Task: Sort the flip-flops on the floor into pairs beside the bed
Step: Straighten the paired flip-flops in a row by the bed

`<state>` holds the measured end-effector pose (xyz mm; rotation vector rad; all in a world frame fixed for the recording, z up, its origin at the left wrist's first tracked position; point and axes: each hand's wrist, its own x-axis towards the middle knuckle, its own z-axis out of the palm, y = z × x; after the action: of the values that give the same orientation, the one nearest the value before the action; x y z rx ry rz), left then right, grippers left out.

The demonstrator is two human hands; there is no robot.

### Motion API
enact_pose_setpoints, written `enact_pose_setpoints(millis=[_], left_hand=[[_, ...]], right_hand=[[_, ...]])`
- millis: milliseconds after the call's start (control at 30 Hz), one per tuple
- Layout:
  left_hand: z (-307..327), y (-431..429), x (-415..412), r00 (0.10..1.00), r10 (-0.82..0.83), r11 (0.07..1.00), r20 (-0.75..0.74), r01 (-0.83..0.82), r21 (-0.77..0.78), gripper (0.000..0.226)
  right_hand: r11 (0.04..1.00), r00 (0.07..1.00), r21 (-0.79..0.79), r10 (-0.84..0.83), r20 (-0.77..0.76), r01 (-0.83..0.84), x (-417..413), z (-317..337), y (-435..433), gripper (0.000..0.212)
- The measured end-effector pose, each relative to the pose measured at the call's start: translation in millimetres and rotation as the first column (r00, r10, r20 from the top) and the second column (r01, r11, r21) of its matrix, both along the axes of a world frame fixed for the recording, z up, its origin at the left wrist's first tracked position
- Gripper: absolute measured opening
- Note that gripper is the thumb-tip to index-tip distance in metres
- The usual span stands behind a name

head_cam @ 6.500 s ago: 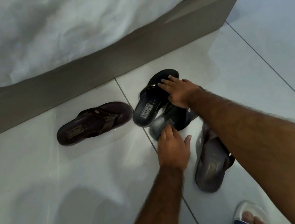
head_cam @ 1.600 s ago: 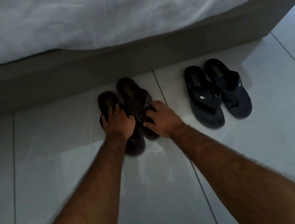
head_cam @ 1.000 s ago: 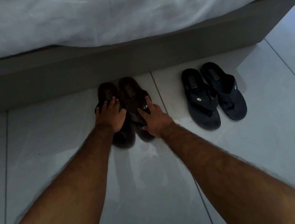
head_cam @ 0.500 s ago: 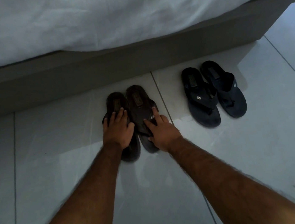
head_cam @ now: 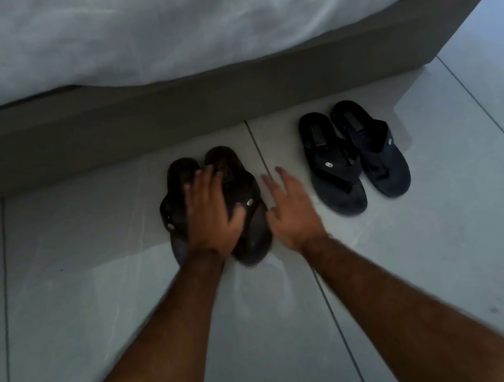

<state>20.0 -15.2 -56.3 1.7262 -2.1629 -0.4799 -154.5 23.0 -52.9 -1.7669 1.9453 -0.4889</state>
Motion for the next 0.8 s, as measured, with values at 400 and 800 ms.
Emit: enact_pose_setpoints(millis=[400,800], left_hand=[[-16.1,-37.8,-201.7,0.887,-0.434,0.880,0.160,0.379,0.287,0.113],[-44.4,-22.9,-209.9,0.870,-0.456,0.859,0.190,0.374,0.348,0.129]], right_hand=[[0.822,0.861,0.267,-0.451,-0.236,0.503,-194.7,-8.0,-35.4,0.065],[0.769,0.853,0.380,-0.503,-0.138,0.514,-193.7,-12.2,-10.9,0.061]])
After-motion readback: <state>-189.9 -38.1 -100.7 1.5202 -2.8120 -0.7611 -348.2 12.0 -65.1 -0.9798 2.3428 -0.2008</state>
